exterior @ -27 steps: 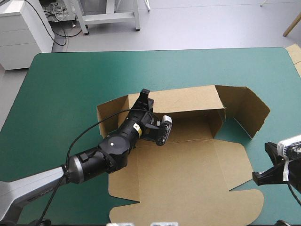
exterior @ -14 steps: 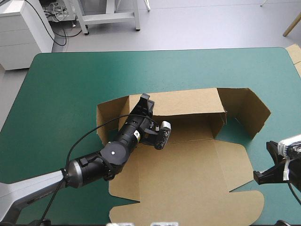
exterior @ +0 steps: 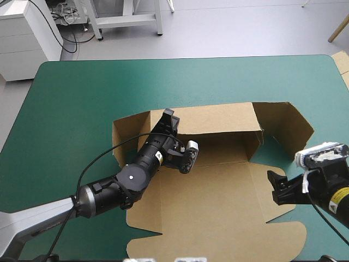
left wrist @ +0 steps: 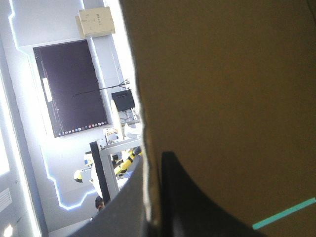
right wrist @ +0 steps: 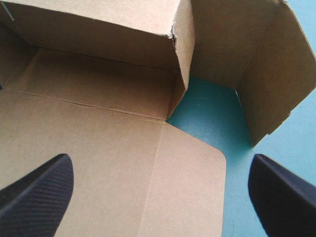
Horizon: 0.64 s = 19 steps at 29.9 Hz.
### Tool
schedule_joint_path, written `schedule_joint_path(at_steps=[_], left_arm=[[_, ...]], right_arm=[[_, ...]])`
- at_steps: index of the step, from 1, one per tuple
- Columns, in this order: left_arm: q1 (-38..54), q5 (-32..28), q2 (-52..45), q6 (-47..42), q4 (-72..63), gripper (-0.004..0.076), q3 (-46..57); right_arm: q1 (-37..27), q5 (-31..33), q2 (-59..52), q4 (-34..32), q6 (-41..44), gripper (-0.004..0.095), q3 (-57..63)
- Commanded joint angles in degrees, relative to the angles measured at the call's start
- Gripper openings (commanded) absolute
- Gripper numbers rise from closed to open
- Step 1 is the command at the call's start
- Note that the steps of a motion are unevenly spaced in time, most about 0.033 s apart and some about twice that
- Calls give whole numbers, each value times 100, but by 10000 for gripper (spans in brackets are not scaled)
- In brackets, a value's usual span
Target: Fold the box
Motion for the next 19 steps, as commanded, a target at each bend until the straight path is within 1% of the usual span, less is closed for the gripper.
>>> schedule_joint_path(at_steps=[1,5,9,13,15,17,19], left_arm=[[-57,-55,-160,43,204,-8,-119],[-57,-55,-160,43,204,-8,-119],[-57,-55,-160,43,130,-8,-119],[-57,-41,-160,43,120,-8,-119],[-57,-32,-160,43,117,-8,-119],[-57,-32,-160,43,130,-8,-119],[-57,-28,-160,43,130,-8,-119]], right_arm=[[-25,-633,426,-675,468,929,-146],[-25,-836,1018,-1345,1100,929,-447],[-25,-843,1669,-1666,1197,929,-1005],[-60,-718,2276,-2063,1256,929,-1576],[-264,-723,2475,-2073,1352,929,-1780],[-636,-789,2723,-1911,1374,929,-2024],[-1152,-852,2981,-1347,1093,929,-2289]])
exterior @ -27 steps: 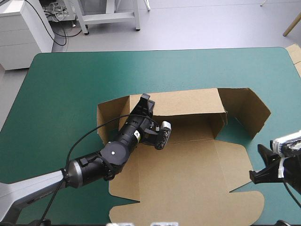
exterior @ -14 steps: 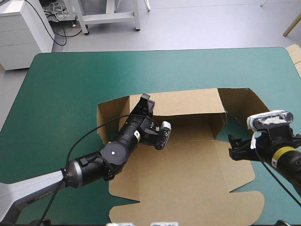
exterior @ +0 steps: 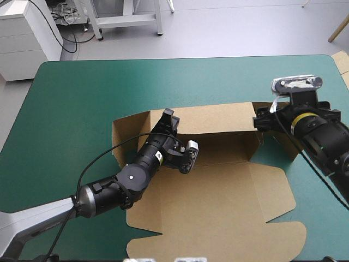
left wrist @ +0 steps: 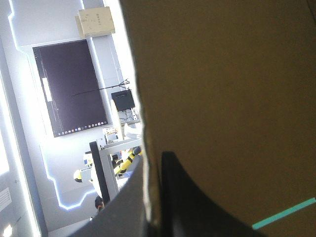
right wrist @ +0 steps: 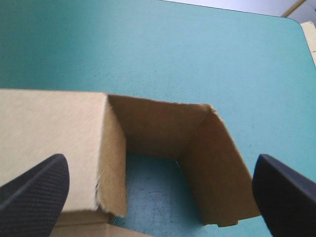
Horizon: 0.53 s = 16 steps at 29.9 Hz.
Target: Fold the box
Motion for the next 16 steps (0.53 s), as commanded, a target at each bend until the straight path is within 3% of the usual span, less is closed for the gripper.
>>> schedule_joint_path(at_steps=[1,5,8,14,16], left_arm=[[-57,-22,-160,43,135,-8,-119],[-57,-48,-160,43,135,-8,-119],[-57,-48,-160,43,135,-8,-119],[-57,-48,-160,43,135,-8,-119],[-57,-48,-160,43,135,-8,-119]], right_arm=[[-790,-363,324,633,-535,929,-605],[-1837,-274,971,2455,-1915,929,-1275],[-2298,-12,1539,3290,-2756,929,-1832],[-2864,1363,2964,3445,-3585,929,-3321],[-3051,1418,3376,3562,-3737,929,-3709]])
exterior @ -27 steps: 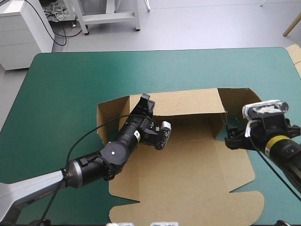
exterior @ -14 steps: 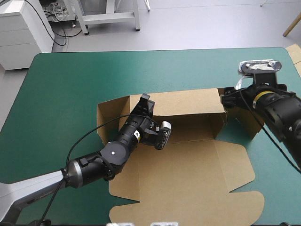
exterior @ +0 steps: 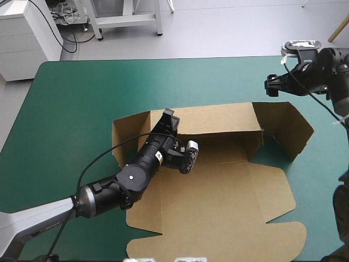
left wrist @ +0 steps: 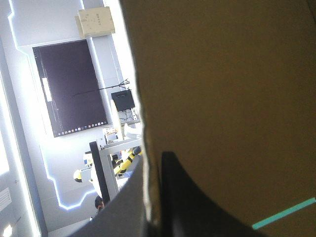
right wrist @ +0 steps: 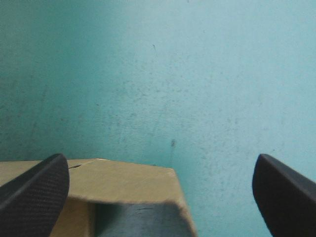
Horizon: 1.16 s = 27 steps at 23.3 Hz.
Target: Fold the box
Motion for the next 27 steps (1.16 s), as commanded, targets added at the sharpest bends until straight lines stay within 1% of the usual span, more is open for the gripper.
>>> schedule_joint_path(at_steps=[1,5,7,10,13,15,17,24,27], left_arm=[[-57,-48,-160,43,135,-8,-119],[-57,-22,-160,43,135,-8,-119],[-57,-8,-160,43,135,-8,-119],[-57,-8,-160,43,135,-8,-119],[-47,99,-160,26,182,-8,-119],[-47,337,-160,-525,206,-8,-119],[-47,354,-160,-707,205,-8,-119],[144,305,-160,-707,205,-8,-119],[247,227,-160,-707,205,-8,-119]], right_arm=[[-336,89,405,221,-354,929,-753],[-629,99,687,441,-492,929,-742],[-715,99,685,426,-589,929,-515],[-821,88,505,739,-696,929,-77],[-821,88,443,745,-680,929,-76],[-821,88,443,951,-731,927,-76],[-821,88,443,1008,-744,926,-39],[-821,88,147,1120,-925,923,684],[-821,88,41,1108,-915,923,715]])
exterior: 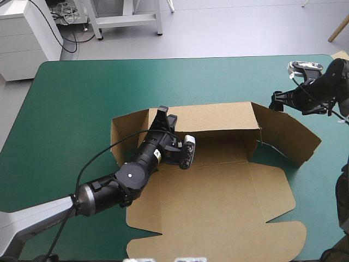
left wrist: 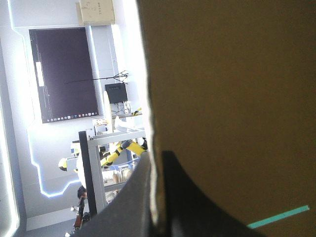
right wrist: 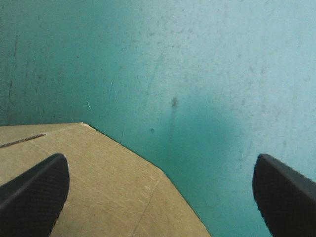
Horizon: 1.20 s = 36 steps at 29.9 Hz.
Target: Fold the box
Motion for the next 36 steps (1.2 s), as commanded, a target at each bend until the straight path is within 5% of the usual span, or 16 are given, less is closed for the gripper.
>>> schedule_joint_path(at_steps=[1,21,28,36], left_arm=[[141,160,-160,-46,112,-8,-125],[207,-97,-150,-46,112,-8,-125],[207,-97,-150,-46,112,-8,-125],[207,-97,-150,-46,112,-8,-125]], right_arm=[[-30,-47,-394,28,-113,923,-90],[-30,-71,-1092,51,-63,875,729],[-30,-993,-1875,131,-324,875,2247],[-30,-1169,-2320,1073,-972,875,2910]])
